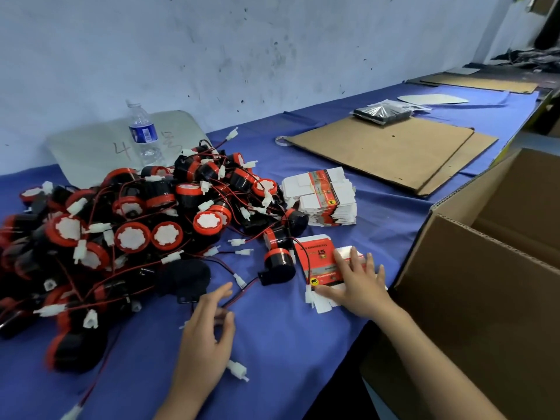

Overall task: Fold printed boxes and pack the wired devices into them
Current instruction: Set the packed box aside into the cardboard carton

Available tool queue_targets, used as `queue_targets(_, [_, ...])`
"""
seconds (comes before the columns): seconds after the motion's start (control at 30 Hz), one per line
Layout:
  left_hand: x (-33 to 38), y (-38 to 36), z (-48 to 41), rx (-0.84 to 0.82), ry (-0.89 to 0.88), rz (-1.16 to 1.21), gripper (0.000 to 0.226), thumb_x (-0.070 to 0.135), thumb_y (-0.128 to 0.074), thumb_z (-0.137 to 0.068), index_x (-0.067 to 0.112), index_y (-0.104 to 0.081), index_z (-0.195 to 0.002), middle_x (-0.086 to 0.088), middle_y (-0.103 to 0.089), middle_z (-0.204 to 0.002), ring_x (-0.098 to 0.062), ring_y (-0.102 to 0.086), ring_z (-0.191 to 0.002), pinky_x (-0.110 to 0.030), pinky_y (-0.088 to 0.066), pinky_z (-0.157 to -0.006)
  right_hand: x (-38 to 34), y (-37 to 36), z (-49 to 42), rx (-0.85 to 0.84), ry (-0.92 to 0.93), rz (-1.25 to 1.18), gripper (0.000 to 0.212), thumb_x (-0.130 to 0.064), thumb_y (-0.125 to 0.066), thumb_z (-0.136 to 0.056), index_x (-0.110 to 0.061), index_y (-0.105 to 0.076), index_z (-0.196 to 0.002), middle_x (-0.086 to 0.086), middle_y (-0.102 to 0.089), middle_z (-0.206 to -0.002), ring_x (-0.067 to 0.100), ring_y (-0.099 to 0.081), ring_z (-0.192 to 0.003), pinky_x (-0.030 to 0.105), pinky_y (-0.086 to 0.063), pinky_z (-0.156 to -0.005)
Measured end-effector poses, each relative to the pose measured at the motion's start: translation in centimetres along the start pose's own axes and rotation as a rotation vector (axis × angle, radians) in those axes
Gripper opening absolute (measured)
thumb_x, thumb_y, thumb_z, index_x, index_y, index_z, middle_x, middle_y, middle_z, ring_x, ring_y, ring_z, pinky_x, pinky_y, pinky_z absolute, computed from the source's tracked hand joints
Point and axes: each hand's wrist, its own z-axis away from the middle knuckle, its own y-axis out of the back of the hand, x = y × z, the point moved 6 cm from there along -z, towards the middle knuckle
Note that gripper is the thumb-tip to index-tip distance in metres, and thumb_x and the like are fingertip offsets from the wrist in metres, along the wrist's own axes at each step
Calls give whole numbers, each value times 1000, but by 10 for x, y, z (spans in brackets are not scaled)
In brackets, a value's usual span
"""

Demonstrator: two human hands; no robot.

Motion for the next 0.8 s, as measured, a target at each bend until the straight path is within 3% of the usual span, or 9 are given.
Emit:
queue_targets(0.13, [2, 1, 1, 10, -18, -20, 58, -2, -59, -91, 47, -47, -119, 19, -59, -113, 0, -61, -92, -6, -45, -77, 2, 3, -4, 91, -65, -59, 99, -78, -62, -67, -34, -24, -147, 10, -19, -157, 36, -19, -142, 50, -21, -113])
queue_targets(0.2, [2, 1, 1, 12, -14, -28, 59, -3, -60, -90, 47, -48, -118, 17, -60, -109, -1, -61, -91, -7, -45, -77, 4, 12, -5, 105, -134, -84, 100, -71, -69, -67, -37, -20, -148, 12, -16, -158, 39, -18, -141, 50, -22, -110])
queue_targets(0.27, [4, 2, 1, 15, -23, -35, 59, -3, -60, -90, 47, -48, -118, 17, -61, -109, 0, -61, -90, -7, -45, -77, 7, 22, -4, 190, -160, -124, 95, -55, -75, -74, -37, -20, -150, 12, -15, -159, 37, -14, -141, 48, -20, -111])
queue_targets(0.4, [5, 2, 1, 13, -30, -48, 59, -3, -59, -90, 47, -48, -118, 18, -61, -110, 0, -61, -90, -7, -45, -77, 9, 35, 2, 375, -103, -273, 74, -17, -74, -83, -33, -37, -146, 12, -26, -154, 32, -18, -138, 45, -27, -110])
queue_targets(0.47, [6, 1, 1, 15, -33, -52, 59, -4, -59, -90, 47, -49, -118, 19, -61, -110, 0, -61, -90, -7, -45, -77, 8, 36, 8, 453, -63, -320, 68, -7, -72, -83, -29, -45, -141, 12, -30, -151, 31, -24, -135, 42, -31, -107])
queue_targets(0.53, [7, 2, 1, 21, -44, -62, 59, -4, -59, -89, 46, -49, -119, 20, -61, -108, -1, -61, -89, -9, -45, -76, 8, 40, 15, 524, -24, -414, 66, -5, -73, -82, -27, -48, -139, 9, -37, -142, 26, -36, -128, 36, -40, -100])
queue_targets(0.63, [6, 2, 2, 18, -53, -77, 58, -3, -59, -90, 46, -49, -120, 20, -61, -107, -2, -63, -87, -15, -50, -75, 15, 51, 18, 496, -45, -784, 67, -9, -75, -81, -32, -47, -138, -2, -53, -112, 12, -58, -98, 23, -50, -78])
queue_targets(0.73, [7, 4, 3, 30, -51, -62, 58, -4, -59, -89, 45, -52, -118, 19, -63, -103, -4, -66, -83, -20, -52, -73, 27, 67, 25, 537, -123, -1015, 58, -15, -76, -80, -31, -53, -131, -2, -63, -101, 14, -65, -93, 37, -57, -82])
queue_targets(0.8, [11, 8, 3, 75, -38, -16, 55, -7, -57, -90, 42, -55, -114, 17, -65, -101, -4, -68, -82, -19, -52, -71, 33, 84, 38, 670, -125, -1020, 35, -20, -74, -83, -27, -63, -115, -5, -66, -99, 15, -66, -96, 43, -56, -88])
